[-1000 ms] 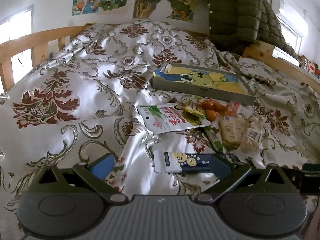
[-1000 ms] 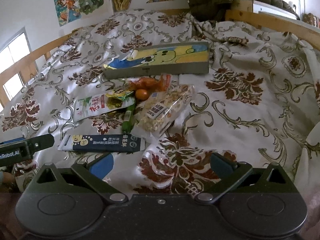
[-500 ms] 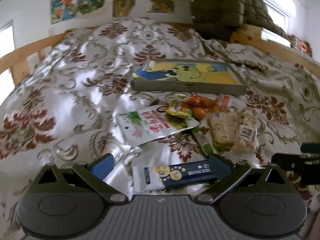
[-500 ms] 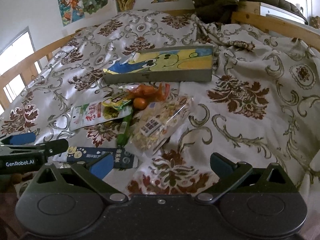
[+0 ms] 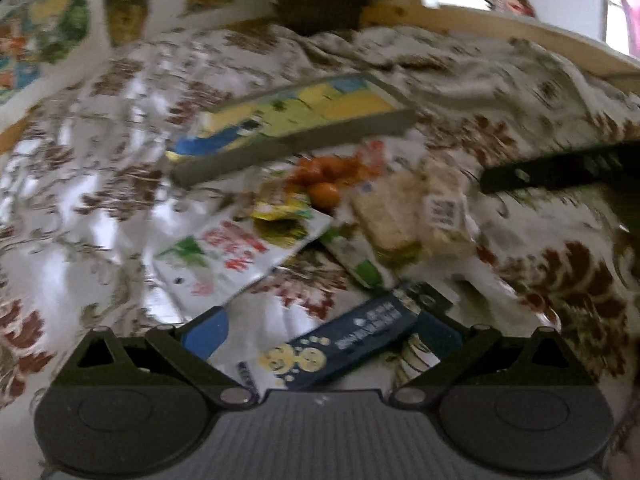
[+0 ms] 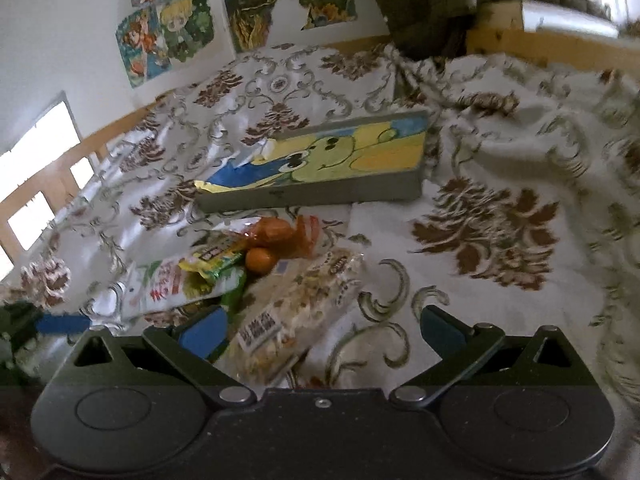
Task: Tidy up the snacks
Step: 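Move left tool to the dark blue stick packet while right tool approaches the clear puffed-rice bag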
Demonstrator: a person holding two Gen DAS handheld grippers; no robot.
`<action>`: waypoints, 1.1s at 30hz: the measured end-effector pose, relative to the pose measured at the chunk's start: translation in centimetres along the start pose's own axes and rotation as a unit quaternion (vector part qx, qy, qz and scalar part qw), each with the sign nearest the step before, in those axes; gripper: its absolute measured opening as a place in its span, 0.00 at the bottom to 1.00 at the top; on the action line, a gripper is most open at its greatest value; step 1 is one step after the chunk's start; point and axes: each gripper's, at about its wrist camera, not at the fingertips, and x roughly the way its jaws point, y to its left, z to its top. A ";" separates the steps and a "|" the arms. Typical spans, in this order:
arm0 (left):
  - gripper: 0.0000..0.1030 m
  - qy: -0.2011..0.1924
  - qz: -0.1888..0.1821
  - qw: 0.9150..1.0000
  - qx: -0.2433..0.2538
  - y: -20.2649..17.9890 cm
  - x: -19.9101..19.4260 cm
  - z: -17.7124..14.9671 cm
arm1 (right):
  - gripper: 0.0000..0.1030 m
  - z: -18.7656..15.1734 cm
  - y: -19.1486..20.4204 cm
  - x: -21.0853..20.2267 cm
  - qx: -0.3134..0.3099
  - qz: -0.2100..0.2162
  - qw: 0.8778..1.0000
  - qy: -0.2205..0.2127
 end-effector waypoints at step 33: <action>0.74 0.102 -0.122 0.973 0.168 -0.7 5.2 0.9 | 0.75 -0.5 1.2 5.1 0.011 0.032 0.998 0.058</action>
